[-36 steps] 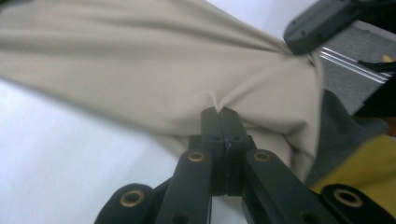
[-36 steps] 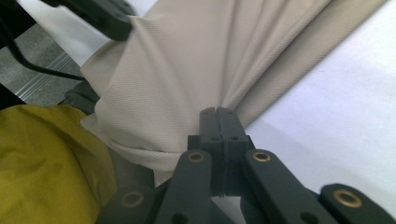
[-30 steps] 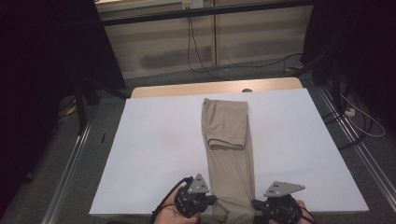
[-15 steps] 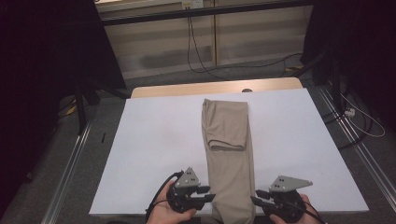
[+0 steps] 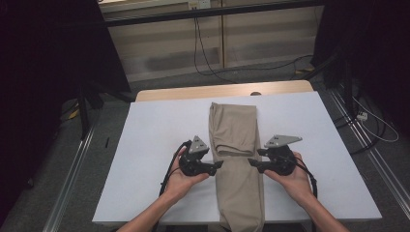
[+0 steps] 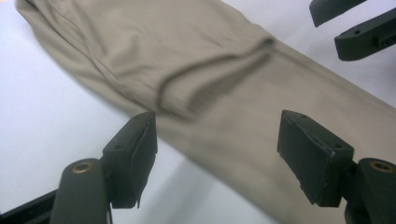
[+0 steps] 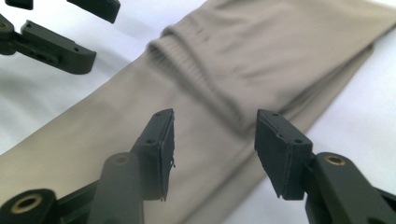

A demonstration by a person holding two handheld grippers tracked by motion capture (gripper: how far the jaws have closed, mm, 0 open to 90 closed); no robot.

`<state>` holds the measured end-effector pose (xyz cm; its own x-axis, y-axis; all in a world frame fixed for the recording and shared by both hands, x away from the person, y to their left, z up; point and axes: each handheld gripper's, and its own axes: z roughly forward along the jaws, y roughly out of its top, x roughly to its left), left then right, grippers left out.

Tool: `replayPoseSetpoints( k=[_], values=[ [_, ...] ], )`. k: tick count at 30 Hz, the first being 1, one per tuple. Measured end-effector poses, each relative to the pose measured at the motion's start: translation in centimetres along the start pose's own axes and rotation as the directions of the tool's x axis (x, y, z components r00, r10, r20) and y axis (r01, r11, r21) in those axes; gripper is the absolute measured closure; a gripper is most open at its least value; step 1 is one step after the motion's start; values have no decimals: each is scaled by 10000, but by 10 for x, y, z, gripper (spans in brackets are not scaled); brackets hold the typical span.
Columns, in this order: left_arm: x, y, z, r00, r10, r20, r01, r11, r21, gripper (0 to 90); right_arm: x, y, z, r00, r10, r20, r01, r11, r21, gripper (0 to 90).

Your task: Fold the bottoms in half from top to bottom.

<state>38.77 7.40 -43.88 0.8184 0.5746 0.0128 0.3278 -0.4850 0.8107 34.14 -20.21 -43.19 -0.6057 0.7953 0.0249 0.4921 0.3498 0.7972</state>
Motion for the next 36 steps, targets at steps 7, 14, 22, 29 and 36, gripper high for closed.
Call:
replayPoseSetpoints(
  k=[7,14,22,29,36],
  values=[
    [19,10,26,9987,60,-502,-46,9996,271,335,-12,20,31,9977,-667,87,667,9978,8,527],
    [33,12,44,9991,88,-424,-80,9998,188,502,-20,14,50,9982,-599,-11,600,9981,120,569],
    [40,22,63,9992,-179,-347,178,9998,-34,595,-27,14,53,9974,-639,331,640,9979,-17,829],
    [34,20,67,9992,-237,-310,245,9994,244,746,-31,13,51,9994,-293,-162,289,9992,-283,593],
    [41,21,68,9959,-904,82,902,9957,215,786,-26,9,62,9954,-939,193,935,9954,199,425]
  ],
)
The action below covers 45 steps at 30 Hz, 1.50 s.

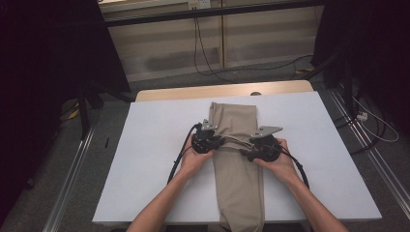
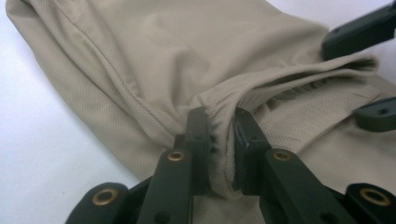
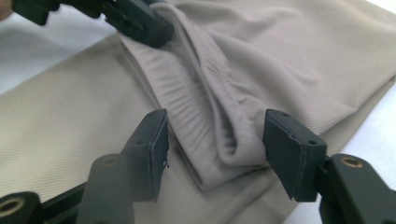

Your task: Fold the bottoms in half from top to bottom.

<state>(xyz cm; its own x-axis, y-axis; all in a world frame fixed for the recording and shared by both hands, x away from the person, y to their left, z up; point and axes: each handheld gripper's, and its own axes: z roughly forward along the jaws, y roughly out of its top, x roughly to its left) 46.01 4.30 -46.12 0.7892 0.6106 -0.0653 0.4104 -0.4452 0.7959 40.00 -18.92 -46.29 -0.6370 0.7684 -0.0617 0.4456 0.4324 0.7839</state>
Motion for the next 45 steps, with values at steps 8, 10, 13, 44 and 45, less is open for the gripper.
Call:
replayPoseSetpoints(
  k=[8,10,13,44,45],
  values=[
    [10,-2,-4,9974,-543,478,556,9981,-271,678,-7,1,-7,9991,335,-277,-340,9992,-199,689],
    [8,-3,-4,9978,-494,435,507,9983,-279,671,-8,0,-7,9984,475,-303,-482,9986,-217,699],
    [8,-3,-6,9976,-498,474,513,9982,-314,666,-8,0,-8,9983,469,-343,-478,9985,-270,718],
    [-63,-21,-85,9819,574,1807,-487,9975,-518,848,26,-9,-86,9844,458,-1698,-602,9949,-807,867],
    [-66,-23,-88,9799,665,1880,-578,9970,-516,848,31,-10,-89,9841,392,-1732,-541,9952,-820,867]
  ],
)
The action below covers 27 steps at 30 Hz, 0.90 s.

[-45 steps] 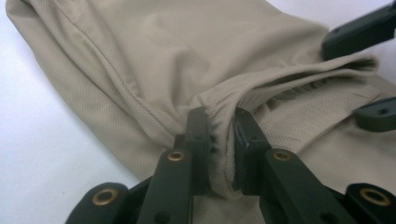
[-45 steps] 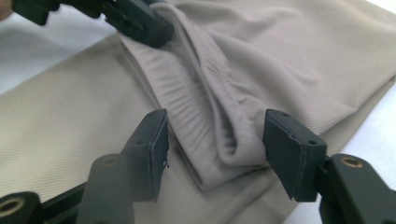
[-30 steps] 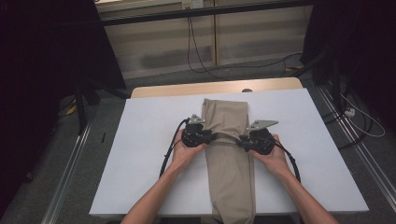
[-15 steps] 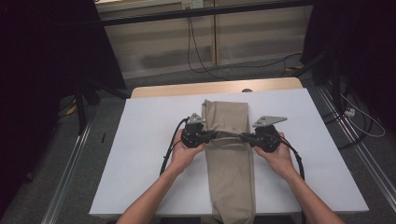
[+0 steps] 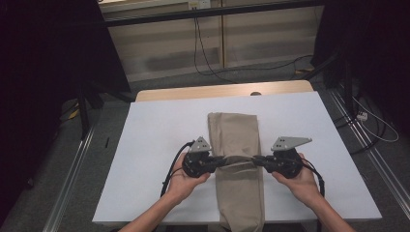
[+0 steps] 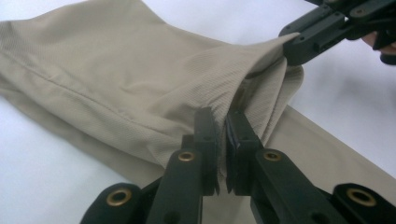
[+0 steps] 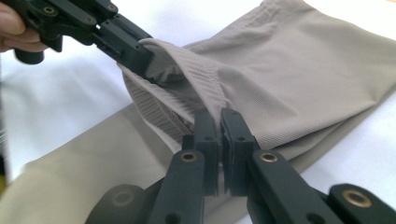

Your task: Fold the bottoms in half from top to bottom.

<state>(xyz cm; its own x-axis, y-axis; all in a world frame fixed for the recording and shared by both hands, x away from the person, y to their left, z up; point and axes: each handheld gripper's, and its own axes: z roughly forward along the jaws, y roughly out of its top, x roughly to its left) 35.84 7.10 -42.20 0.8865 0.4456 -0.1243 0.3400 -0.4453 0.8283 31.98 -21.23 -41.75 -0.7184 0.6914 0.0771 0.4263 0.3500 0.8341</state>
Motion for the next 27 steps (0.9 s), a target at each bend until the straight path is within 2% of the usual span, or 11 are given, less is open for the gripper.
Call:
replayPoseSetpoints(
  k=[7,12,15,20,23,25,27],
  values=[
    [-24,-14,-19,9984,316,478,-322,9994,119,848,33,-13,-19,9990,-253,-378,255,9997,40,867],
    [-41,-21,-28,9959,511,752,-522,9986,131,848,50,-21,-31,9980,-296,-567,300,9995,52,867],
    [-55,-28,-32,9936,625,944,-664,9971,381,848,60,-29,-38,9974,-274,-670,278,9996,62,867],
    [-72,-38,-40,9899,790,1178,-846,9955,437,848,77,-40,-49,9955,-362,-881,375,9992,130,866],
    [-77,-46,-39,9885,753,1308,-835,9948,584,848,84,-49,-50,9923,-422,-1168,462,9984,315,866],
    [-83,-51,-38,9867,900,1356,-1024,9909,877,848,88,-53,-50,9914,-395,-1248,464,9976,524,866],
    [-86,-54,-36,9853,922,1440,-1071,9893,995,847,93,-56,-50,9905,-624,-1227,715,9949,714,865]
  ],
)
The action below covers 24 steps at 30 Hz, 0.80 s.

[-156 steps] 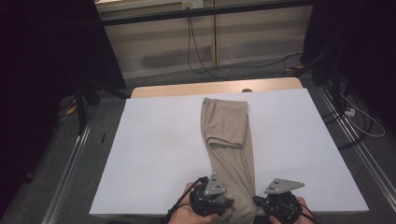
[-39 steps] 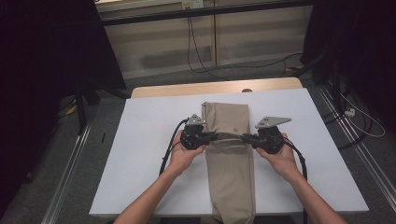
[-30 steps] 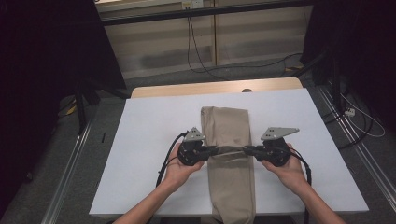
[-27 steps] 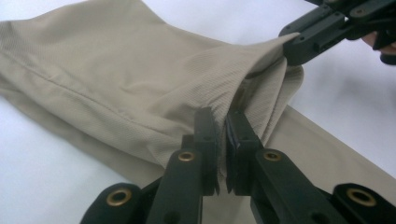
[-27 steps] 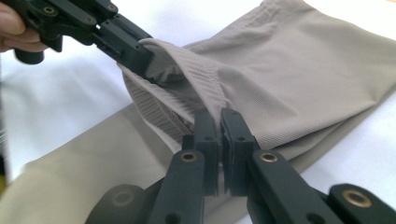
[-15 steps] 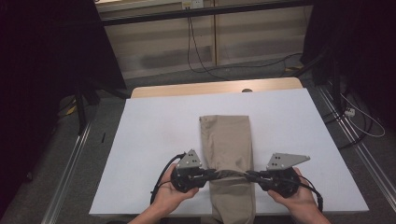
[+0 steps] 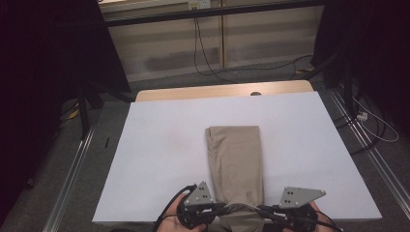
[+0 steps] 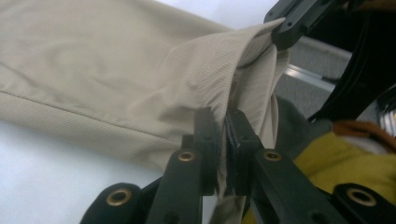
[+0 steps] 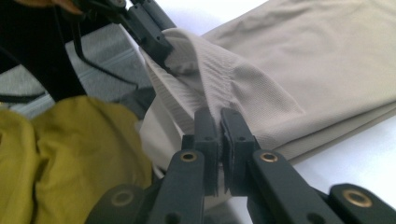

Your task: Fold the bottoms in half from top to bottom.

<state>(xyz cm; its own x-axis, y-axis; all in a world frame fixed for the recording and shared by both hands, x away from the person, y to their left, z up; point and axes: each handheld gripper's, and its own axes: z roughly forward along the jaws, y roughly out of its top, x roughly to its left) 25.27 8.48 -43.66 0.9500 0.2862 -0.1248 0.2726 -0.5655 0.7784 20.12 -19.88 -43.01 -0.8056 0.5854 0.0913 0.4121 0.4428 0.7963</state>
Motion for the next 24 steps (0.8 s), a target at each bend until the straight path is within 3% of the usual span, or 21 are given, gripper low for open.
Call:
replayPoseSetpoints(
  k=[3,5,9,14,16,17,20,24],
  values=[
    [1,-8,8,9998,-123,127,121,9997,199,834,3,-6,2,10000,-56,56,55,9999,146,859],
    [-1,-12,13,9998,111,158,-118,9990,427,796,4,-13,8,9999,-74,71,70,9985,537,827],
    [1,-10,11,9999,7,170,-13,9993,370,640,2,-17,14,9996,269,-65,-262,9957,894,639],
    [13,-3,4,9992,-231,-316,228,9997,-95,396,-4,-10,9,9983,579,30,-579,9982,169,397],
    [20,0,3,9973,-148,-719,134,9997,-204,297,-9,-5,6,9972,703,255,-697,9973,-229,276],
    [24,2,1,9952,-199,-960,171,9994,-302,262,-13,-3,5,9970,738,216,-727,9963,-463,277],
    [37,6,-2,9916,-537,-1179,458,9966,-683,198,-28,3,3,9951,956,247,-931,9917,-887,228],
    [51,12,-8,9856,-716,-1533,558,9929,-1048,140,-47,9,4,9895,1268,698,-1193,9875,-1027,213]
  ],
)
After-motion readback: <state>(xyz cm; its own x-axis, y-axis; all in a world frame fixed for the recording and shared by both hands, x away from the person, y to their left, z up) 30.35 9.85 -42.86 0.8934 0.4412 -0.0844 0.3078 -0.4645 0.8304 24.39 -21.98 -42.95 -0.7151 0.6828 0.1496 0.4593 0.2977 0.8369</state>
